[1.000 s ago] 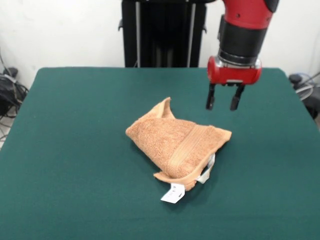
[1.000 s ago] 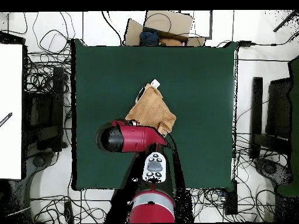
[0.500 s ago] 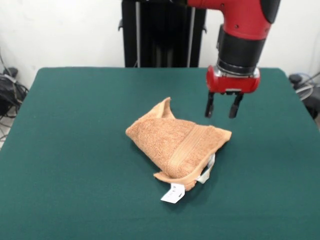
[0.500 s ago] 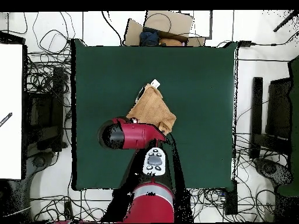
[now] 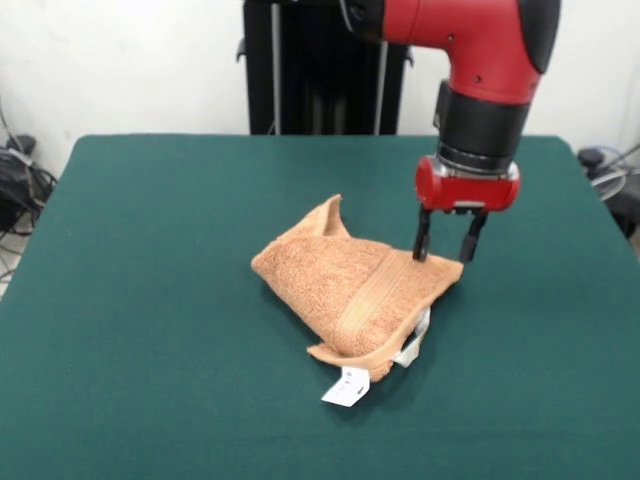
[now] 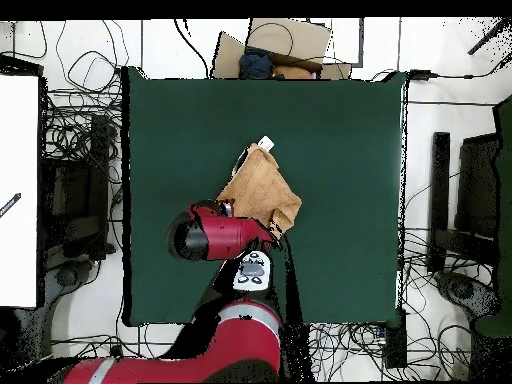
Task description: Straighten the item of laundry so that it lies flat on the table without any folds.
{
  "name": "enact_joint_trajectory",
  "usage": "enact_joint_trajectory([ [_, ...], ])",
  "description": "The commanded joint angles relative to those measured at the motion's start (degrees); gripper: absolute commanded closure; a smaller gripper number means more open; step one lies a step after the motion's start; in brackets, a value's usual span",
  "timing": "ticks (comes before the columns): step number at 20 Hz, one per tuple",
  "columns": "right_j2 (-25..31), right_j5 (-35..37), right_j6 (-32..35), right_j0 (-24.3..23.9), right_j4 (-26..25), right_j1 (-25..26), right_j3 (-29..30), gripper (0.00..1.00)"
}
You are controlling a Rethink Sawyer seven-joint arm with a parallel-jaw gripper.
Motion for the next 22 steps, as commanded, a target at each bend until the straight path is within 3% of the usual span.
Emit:
enact_joint_trajectory([
  [1, -0.5, -6.4, 11.4, 1.1, -0.4, 4.1, 0.2, 0.00],
  [16, -0.7, -10.9, 11.7, 0.9, 0.7, 6.3, 1.0, 0.00],
  [22, -2.1, -11.5, 13.1, 3.3, 2.3, 6.1, 2.5, 0.00],
])
